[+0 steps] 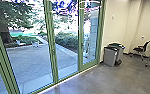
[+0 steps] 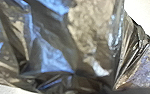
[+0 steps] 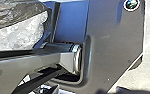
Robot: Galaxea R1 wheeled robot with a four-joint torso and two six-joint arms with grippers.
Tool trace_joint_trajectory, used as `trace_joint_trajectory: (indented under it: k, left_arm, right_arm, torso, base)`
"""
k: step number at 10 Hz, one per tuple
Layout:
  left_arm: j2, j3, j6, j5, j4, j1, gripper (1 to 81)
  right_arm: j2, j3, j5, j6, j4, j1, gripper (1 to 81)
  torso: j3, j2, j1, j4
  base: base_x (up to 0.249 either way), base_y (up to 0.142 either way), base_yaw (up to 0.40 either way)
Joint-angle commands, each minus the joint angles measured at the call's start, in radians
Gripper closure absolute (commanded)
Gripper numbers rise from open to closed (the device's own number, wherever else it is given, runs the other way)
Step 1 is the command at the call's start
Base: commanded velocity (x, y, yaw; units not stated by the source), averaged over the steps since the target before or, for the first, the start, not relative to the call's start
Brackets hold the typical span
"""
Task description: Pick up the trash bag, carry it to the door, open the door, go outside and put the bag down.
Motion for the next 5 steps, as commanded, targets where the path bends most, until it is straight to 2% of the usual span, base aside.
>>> trace_joint_trajectory:
  k: [1,4,5]
  left_arm:
    - [0.003,0.000,0.012,0.073,-0.003,-0.057,81.1]
    - [0.006,0.000,0.012,0.073,-0.003,-0.058,81.1]
    - [0.006,-0.001,0.012,0.073,-0.003,-0.058,81.1]
  right_arm:
    - [0.000,-0.001,-0.061,-0.001,-0.007,0.058,1.0]
    - [0.001,-0.004,-0.061,-0.001,-0.007,0.058,1.0]
    - [0.001,-0.004,-0.061,-0.001,-0.007,0.058,1.0]
  torso:
    - [0.000,0.000,0.000,0.000]
    - [0.000,0.000,0.000,0.000]
    - [0.057,0.000,0.000,-0.050]
  base:
    - [0.171,0.000,0.000]
    - [0.172,0.000,0.000]
    - [0.172,0.000,0.000]
